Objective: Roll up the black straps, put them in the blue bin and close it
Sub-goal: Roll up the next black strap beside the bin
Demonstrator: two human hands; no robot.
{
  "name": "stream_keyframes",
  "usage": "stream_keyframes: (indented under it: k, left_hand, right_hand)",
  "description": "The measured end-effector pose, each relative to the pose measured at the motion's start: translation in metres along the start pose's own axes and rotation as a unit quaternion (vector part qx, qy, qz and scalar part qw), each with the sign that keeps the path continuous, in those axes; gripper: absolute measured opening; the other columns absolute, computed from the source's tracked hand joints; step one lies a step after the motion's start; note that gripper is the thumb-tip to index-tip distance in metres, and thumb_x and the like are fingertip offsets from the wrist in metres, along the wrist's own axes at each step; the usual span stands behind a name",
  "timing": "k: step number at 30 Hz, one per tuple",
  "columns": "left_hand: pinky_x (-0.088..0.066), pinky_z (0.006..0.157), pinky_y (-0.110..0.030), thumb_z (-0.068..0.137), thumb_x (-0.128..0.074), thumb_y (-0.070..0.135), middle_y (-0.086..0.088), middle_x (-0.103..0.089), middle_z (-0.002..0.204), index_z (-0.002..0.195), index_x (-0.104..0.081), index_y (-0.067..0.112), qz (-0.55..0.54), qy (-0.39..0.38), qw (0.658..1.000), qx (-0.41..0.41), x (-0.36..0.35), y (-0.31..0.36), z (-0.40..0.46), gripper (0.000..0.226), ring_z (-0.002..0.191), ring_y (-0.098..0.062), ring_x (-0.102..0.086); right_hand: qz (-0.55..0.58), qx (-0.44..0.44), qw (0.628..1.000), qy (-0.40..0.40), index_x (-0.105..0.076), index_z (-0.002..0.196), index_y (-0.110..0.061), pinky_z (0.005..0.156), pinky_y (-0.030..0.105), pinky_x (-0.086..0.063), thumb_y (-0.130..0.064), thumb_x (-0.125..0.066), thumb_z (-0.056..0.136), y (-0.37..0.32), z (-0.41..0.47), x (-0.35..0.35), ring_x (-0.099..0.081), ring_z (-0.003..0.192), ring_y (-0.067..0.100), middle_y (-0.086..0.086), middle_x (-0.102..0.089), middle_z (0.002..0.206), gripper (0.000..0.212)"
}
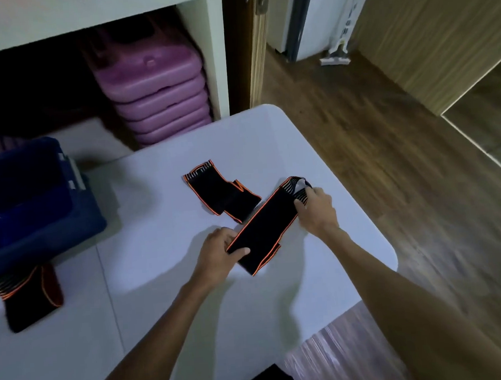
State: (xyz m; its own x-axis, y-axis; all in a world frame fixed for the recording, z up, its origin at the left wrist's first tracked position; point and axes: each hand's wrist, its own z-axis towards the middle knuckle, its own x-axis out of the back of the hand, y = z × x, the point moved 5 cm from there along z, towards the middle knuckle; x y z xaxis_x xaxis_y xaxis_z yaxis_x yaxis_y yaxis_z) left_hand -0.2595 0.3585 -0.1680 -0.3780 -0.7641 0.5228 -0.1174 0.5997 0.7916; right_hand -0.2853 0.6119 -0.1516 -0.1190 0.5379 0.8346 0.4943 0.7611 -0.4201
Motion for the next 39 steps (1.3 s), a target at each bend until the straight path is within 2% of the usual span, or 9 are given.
stream_keyframes:
  k: [7, 10, 12, 15, 18, 23, 29, 33, 39]
  left_hand:
    - [-0.049, 0.058, -0.023, 0.087, -0.062, 0.011, 0.003, -0.066, 0.079, 0.113, -0.058, 0.027, -0.136, -0.062, 0.989, 0.011, 0.02, 0.011, -0.027, 0.031, 0.063, -0.01, -0.062]
    - [-0.044, 0.053, -0.029, 0.089, -0.061, 0.018, 0.001, -0.05, 0.062, 0.087, -0.065, 0.011, -0.079, -0.118, 0.989, 0.029, 0.025, 0.003, -0.031, 0.008, 0.052, -0.014, -0.048]
    - [-0.039, 0.058, -0.028, 0.084, -0.065, 0.037, 0.001, -0.037, 0.06, 0.063, -0.049, 0.003, -0.004, -0.126, 0.992, 0.02, 0.033, -0.009, -0.033, 0.043, 0.054, -0.011, -0.039]
    - [-0.038, 0.076, -0.013, 0.069, -0.064, 0.061, 0.006, -0.055, 0.09, 0.063, -0.064, 0.022, 0.064, -0.085, 0.994, -0.036, 0.05, -0.018, -0.035, 0.039, 0.085, -0.003, -0.051]
    - [-0.034, 0.101, -0.02, 0.069, -0.072, 0.054, 0.02, -0.055, 0.123, 0.083, -0.067, 0.044, 0.057, -0.085, 0.99, -0.093, 0.059, -0.011, -0.041, 0.018, 0.127, 0.0, -0.039]
    - [-0.047, 0.061, -0.035, 0.076, -0.066, 0.059, 0.005, -0.058, 0.063, 0.072, -0.057, 0.021, 0.077, -0.03, 0.995, -0.052, 0.073, -0.007, -0.044, 0.039, 0.062, -0.013, -0.056]
    - [-0.054, 0.073, -0.039, 0.085, -0.058, 0.05, 0.005, -0.065, 0.09, 0.101, -0.057, 0.023, 0.202, -0.069, 0.977, -0.011, 0.059, -0.04, -0.037, 0.031, 0.085, -0.018, -0.064]
    - [-0.047, 0.078, -0.036, 0.09, -0.05, 0.052, 0.005, -0.058, 0.096, 0.097, -0.059, 0.022, 0.279, 0.051, 0.958, -0.05, 0.064, -0.029, -0.026, 0.032, 0.093, -0.02, -0.055]
    - [-0.043, 0.091, -0.028, 0.09, -0.052, 0.052, -0.004, -0.062, 0.123, 0.121, -0.062, 0.008, -0.031, 0.068, 0.99, 0.124, 0.054, -0.018, 0.021, 0.055, 0.113, -0.02, -0.058]
  right_hand:
    - [-0.035, 0.018, 0.998, 0.059, -0.059, 0.123, -0.015, 0.091, 0.047, -0.041, -0.011, -0.042, 0.093, -0.005, 0.002, 0.008, -0.047, 0.116, 0.033, 0.01, -0.054, 0.125, 0.034]
    - [-0.048, 0.018, 0.994, 0.092, -0.058, 0.122, -0.012, 0.087, 0.046, -0.042, 0.0, -0.041, 0.088, -0.009, 0.001, 0.012, -0.049, 0.109, 0.034, 0.012, -0.056, 0.118, 0.04]
    - [-0.051, 0.008, 0.993, 0.107, -0.059, 0.118, -0.01, 0.084, 0.045, -0.044, 0.005, -0.04, 0.084, -0.01, 0.001, 0.016, -0.05, 0.105, 0.035, 0.013, -0.056, 0.113, 0.042]
    - [-0.058, 0.009, 0.991, 0.12, -0.062, 0.115, -0.01, 0.081, 0.045, -0.046, 0.008, -0.04, 0.081, -0.013, -0.002, 0.018, -0.049, 0.101, 0.034, 0.012, -0.057, 0.107, 0.044]
    - [-0.045, 0.008, 0.991, 0.122, -0.06, 0.119, -0.011, 0.08, 0.044, -0.047, 0.01, -0.038, 0.081, -0.02, -0.007, 0.016, -0.048, 0.101, 0.033, 0.012, -0.056, 0.107, 0.049]
    - [-0.04, 0.002, 0.99, 0.133, -0.059, 0.117, -0.011, 0.082, 0.045, -0.048, 0.007, -0.039, 0.084, -0.023, -0.009, 0.016, -0.048, 0.101, 0.033, 0.011, -0.054, 0.106, 0.042]
    - [-0.086, -0.025, 0.99, 0.108, -0.055, 0.119, -0.006, 0.086, 0.046, -0.048, 0.005, -0.046, 0.085, -0.014, -0.003, 0.013, -0.047, 0.107, 0.036, 0.015, -0.051, 0.112, 0.037]
    - [-0.113, -0.006, 0.988, 0.103, -0.057, 0.095, -0.005, 0.087, 0.047, -0.047, -0.002, -0.043, 0.087, -0.017, -0.002, 0.012, -0.043, 0.108, 0.034, 0.015, -0.046, 0.116, 0.016]
    - [-0.041, 0.181, 0.981, 0.048, -0.059, 0.122, -0.018, 0.099, 0.046, -0.043, -0.026, -0.052, 0.093, -0.079, -0.008, -0.014, -0.046, 0.124, 0.031, 0.01, -0.049, 0.134, 0.031]
